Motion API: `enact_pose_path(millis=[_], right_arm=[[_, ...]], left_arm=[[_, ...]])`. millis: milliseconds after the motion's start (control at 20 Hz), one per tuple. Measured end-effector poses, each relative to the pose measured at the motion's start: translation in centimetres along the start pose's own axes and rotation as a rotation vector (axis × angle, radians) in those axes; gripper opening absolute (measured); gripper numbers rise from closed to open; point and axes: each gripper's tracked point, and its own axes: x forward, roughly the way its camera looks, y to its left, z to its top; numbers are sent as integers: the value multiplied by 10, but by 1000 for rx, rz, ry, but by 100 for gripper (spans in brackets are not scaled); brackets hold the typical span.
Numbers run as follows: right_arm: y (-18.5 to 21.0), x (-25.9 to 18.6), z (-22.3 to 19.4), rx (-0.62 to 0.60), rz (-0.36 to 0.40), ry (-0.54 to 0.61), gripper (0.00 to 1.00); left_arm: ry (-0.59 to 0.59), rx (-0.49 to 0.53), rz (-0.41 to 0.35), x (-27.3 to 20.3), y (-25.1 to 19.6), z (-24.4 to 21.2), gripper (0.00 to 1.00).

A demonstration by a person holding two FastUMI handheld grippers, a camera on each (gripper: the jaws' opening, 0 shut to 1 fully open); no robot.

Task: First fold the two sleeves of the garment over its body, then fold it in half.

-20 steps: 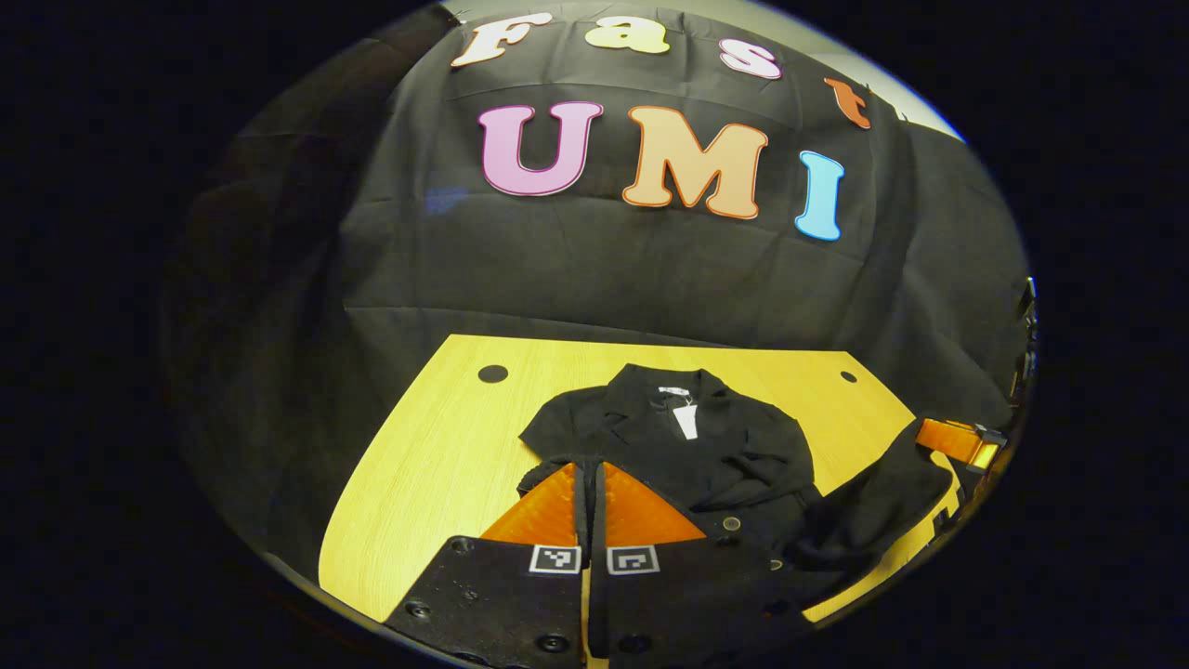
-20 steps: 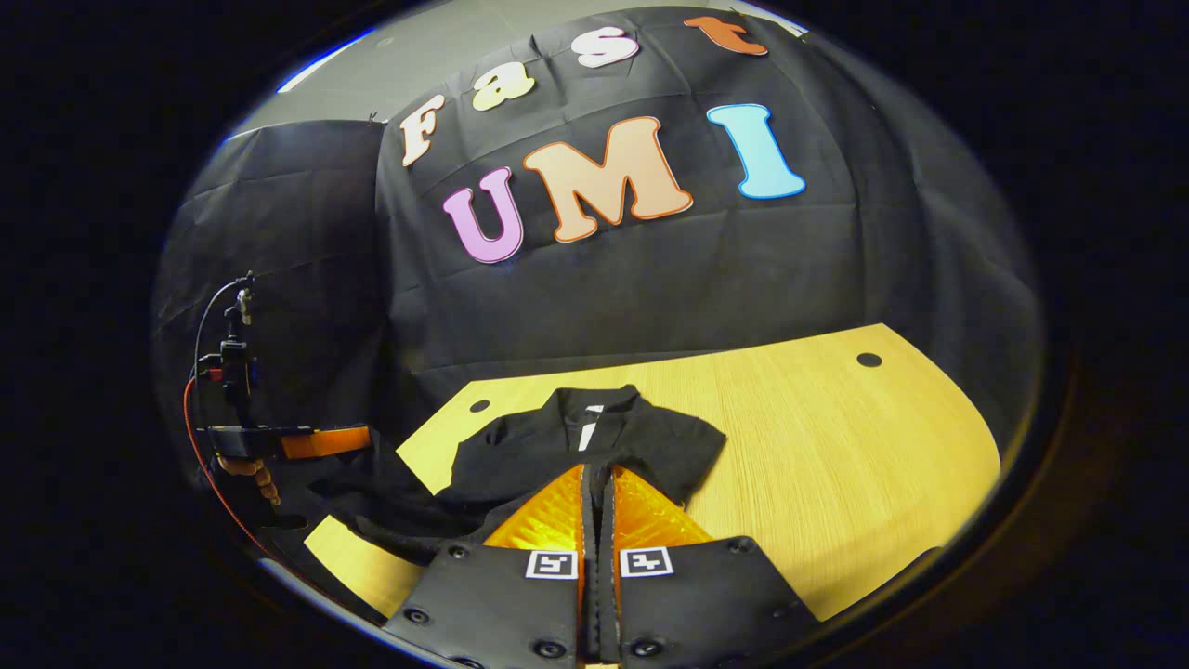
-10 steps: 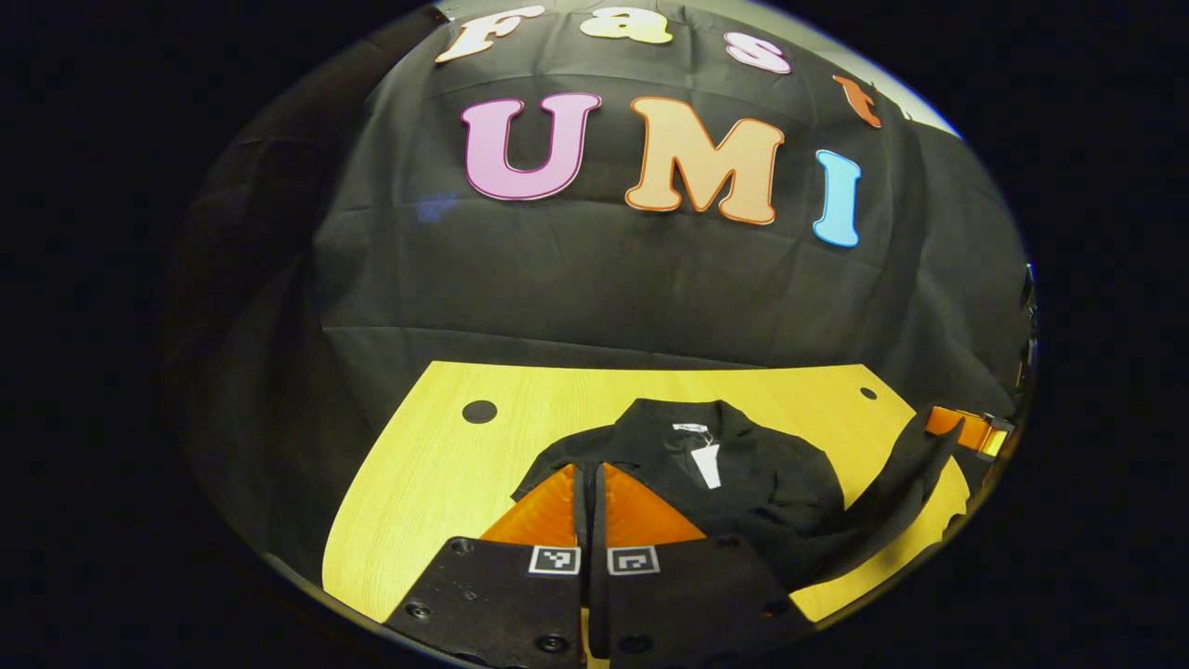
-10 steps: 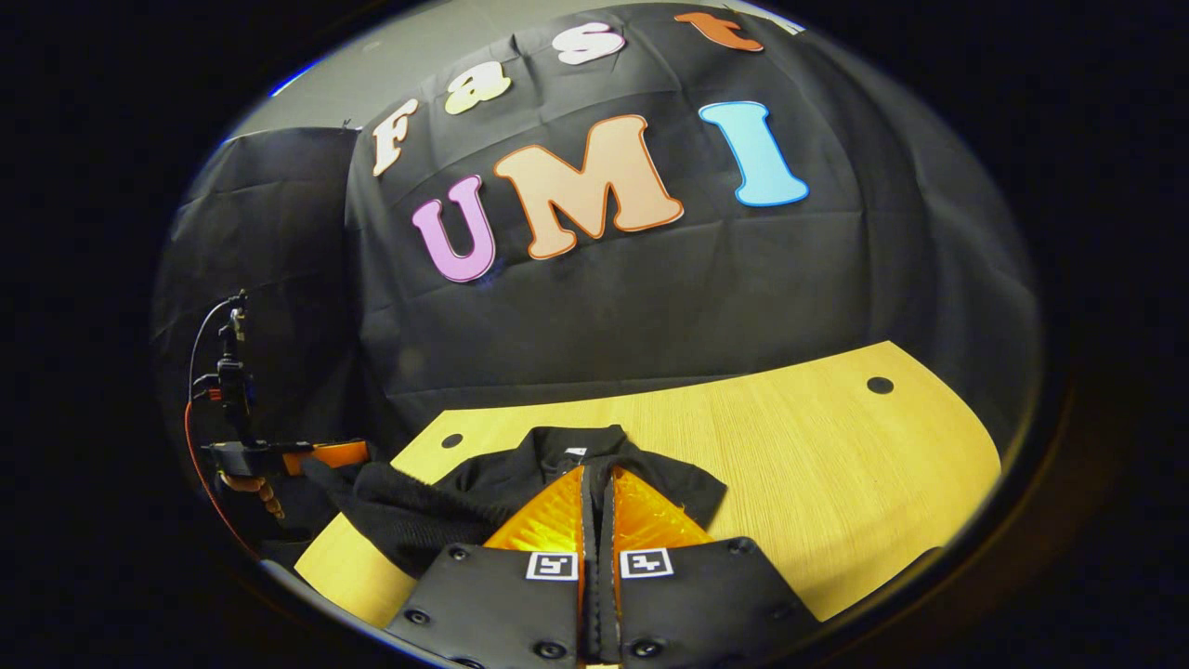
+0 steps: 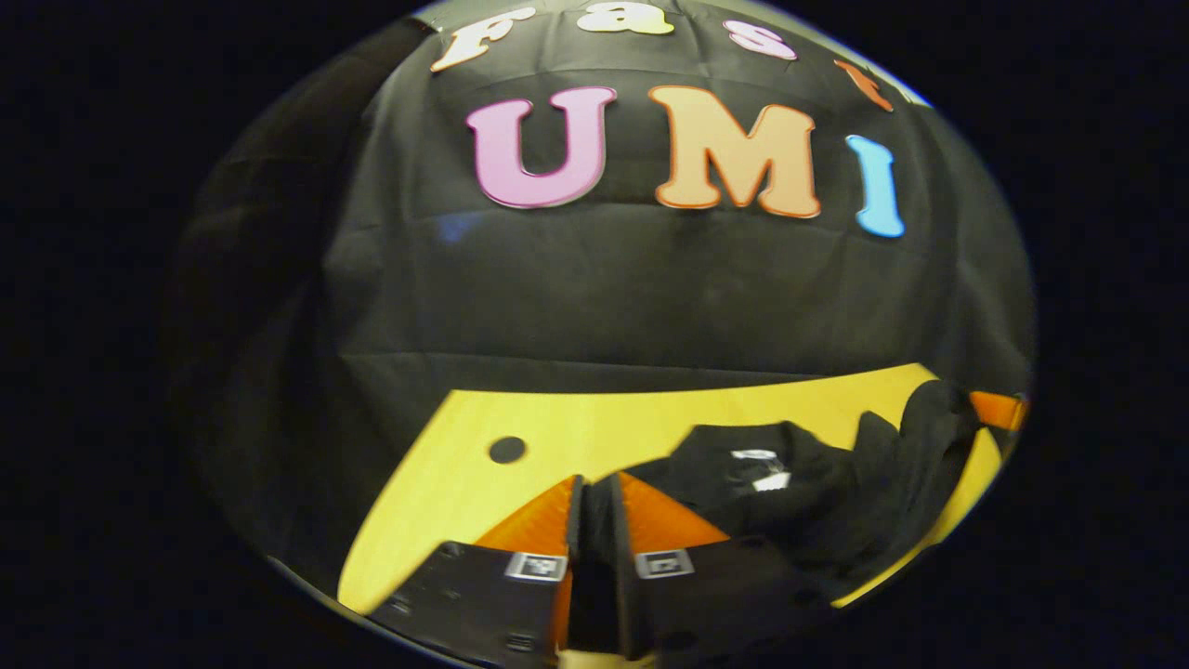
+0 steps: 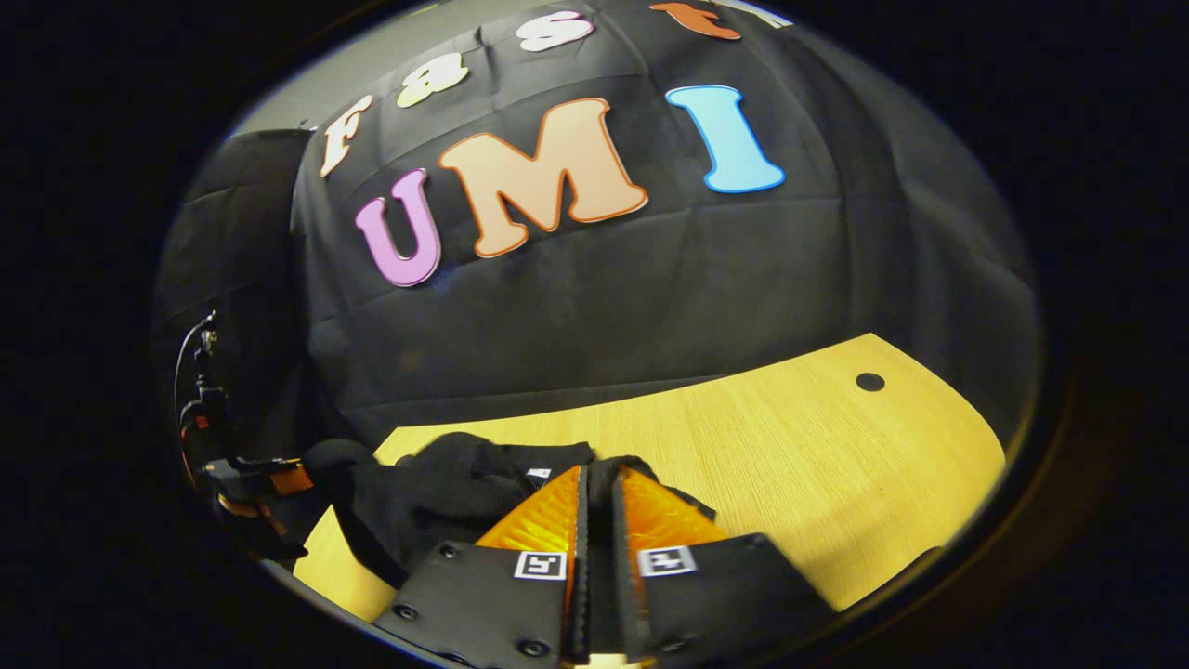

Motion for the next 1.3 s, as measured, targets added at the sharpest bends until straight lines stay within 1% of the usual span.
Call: enact_pose_path(millis=[50, 100, 150, 300, 350, 400, 550, 600, 650, 700, 750, 800, 850, 900, 950, 1000, 1050, 1100, 1150, 1200, 1250, 1300], right_arm=[[-6, 0, 0, -6, -25, -19, 37], [-9, -4, 5, -16, -57, -38, 67], [-8, -6, 8, -31, -74, -57, 97], [-5, -29, 24, -69, -112, -129, 97], [-3, -42, 31, -79, -120, -159, 97], [1, -55, 37, -94, -119, -193, 98], [14, -99, 46, -142, -90, -266, 97], [17, -115, 47, -154, -76, -287, 97], [21, -131, 47, -155, -55, -301, 97], [24, -147, 50, -161, -41, -335, 92], [23, -162, 53, -168, -30, -366, 92], [23, -179, 52, -174, -23, -388, 96], [22, -194, 50, -177, -16, -402, 96], [22, -208, 47, -179, -8, -406, 96], [21, -221, 42, -177, -2, -408, 96], [21, -234, 39, -171, 5, -413, 100], [21, -247, 38, -165, 13, -426, 96], [20, -259, 36, -161, 18, -439, 96], [19, -270, 34, -162, 20, -451, 93], [17, -279, 31, -166, 22, -452, 100], [15, -287, 26, -167, 22, -450, 96], [13, -293, 21, -164, 27, -444, 93]], left_arm=[[-36, 20, 19, 6, 2, 6, 67], [-66, 34, 15, -5, 1, 19, 99], [-95, 36, 0, -4, -3, 28, 89], [-162, 17, -51, -23, -15, 50, 90], [-177, 6, -59, -33, -16, 55, 94], [-190, -6, -61, -44, -17, 60, 90], [-254, -47, -40, -85, -12, 82, 90], [-277, -50, -25, -100, -10, 88, 94], [-294, -52, -10, -115, -7, 91, 94], [-312, -50, -5, -132, -7, 96, 94], [-334, -49, 0, -151, -8, 101, 94], [-358, -48, 6, -169, -9, 105, 94], [-372, -48, 11, -185, -9, 107, 90], [-378, -51, 12, -200, -11, 107, 94], [-387, -56, 6, -214, -15, 107, 94], [-394, -56, 3, -228, -17, 109, 90], [-395, -49, 6, -240, -18, 107, 94], [-401, -40, 9, -251, -19, 108, 93], [-405, -39, 8, -261, -20, 109, 90], [-409, -41, 4, -270, -24, 109, 94], [-409, -46, -1, -278, -27, 108, 90], [-406, -52, -5, -284, -30, 106, 94]])
